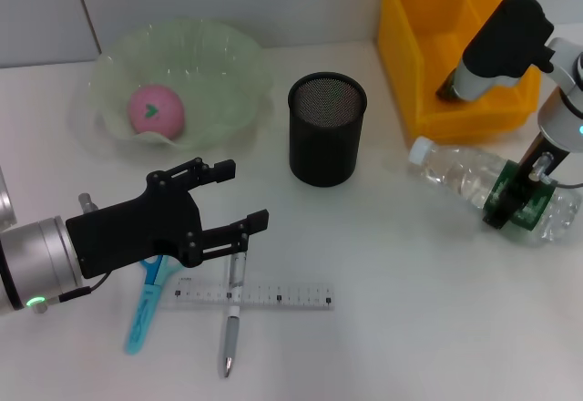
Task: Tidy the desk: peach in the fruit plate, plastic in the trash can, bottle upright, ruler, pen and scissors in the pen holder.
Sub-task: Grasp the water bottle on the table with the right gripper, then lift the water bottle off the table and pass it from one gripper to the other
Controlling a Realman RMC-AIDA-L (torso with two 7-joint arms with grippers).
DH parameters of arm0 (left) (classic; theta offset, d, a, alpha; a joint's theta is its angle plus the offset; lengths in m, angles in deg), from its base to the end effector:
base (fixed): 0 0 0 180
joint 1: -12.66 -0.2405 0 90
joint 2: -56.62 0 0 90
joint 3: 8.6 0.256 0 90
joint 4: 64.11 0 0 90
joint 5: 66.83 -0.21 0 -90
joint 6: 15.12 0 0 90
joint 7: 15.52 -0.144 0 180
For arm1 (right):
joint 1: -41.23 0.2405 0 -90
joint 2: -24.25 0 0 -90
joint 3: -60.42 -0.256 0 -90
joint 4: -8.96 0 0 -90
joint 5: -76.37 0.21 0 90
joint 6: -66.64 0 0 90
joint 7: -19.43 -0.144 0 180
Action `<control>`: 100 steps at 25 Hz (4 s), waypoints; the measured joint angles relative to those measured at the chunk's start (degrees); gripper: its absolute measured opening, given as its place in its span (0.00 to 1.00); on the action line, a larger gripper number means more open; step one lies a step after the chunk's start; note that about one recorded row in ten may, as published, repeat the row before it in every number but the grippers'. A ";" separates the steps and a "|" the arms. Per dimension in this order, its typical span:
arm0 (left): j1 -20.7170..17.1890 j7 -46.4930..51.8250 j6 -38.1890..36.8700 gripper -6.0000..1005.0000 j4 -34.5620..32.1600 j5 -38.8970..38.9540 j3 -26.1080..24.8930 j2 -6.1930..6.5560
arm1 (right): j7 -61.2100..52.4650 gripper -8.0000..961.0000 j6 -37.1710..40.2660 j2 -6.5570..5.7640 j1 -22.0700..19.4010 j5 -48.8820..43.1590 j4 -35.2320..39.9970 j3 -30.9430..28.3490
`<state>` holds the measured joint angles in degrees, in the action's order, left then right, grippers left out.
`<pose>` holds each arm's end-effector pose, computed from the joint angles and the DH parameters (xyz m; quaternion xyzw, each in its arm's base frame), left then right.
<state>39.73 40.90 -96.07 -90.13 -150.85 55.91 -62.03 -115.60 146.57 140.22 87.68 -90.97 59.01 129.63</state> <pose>-0.2499 0.3130 -0.0478 -0.9318 -0.1152 -0.3053 0.1588 0.2489 0.4019 0.0189 -0.8741 0.2990 -0.3198 0.2103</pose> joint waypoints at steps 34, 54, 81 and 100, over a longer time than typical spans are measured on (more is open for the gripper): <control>-1.05 -0.08 -3.93 0.80 -0.86 3.01 -0.33 0.15 | 14.10 0.81 7.02 3.24 -21.04 32.34 33.65 -6.63; -2.41 3.02 -12.40 0.79 2.37 18.57 -0.08 -0.06 | 69.98 0.81 3.39 3.27 -25.62 77.74 -4.66 -11.83; 3.67 1.60 -13.16 0.79 7.48 18.71 2.63 -0.43 | 78.83 0.81 4.32 3.65 -14.10 78.93 -24.83 -8.43; 4.57 1.94 -13.44 0.79 8.18 19.42 2.88 -0.42 | 78.85 0.82 4.85 3.83 -12.62 79.73 -26.15 -6.61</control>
<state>44.30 42.84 -109.52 -81.95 -131.43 58.79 -62.46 -36.75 151.42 144.06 75.06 -11.23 32.86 123.02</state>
